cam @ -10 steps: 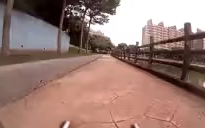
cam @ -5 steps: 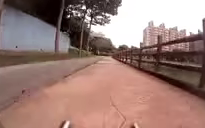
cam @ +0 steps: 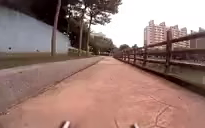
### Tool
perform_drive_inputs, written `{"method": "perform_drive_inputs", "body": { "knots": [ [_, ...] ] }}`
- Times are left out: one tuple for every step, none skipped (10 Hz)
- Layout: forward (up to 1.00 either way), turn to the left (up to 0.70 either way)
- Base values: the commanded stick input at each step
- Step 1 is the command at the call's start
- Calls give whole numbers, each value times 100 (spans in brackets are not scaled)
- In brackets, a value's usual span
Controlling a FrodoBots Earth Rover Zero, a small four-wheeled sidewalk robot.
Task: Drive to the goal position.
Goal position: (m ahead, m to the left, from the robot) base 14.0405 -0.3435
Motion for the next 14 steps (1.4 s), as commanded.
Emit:
{"method": "perform_drive_inputs", "body": {
  "knots": [
    [100,0],
    [100,0],
    [100,0],
    [100,0],
    [100,0],
    [100,-14],
    [100,-36],
    [100,-40],
    [100,-40],
    [100,-27],
    [100,-9],
    [100,0],
    [100,0],
    [100,0]
  ]
}}
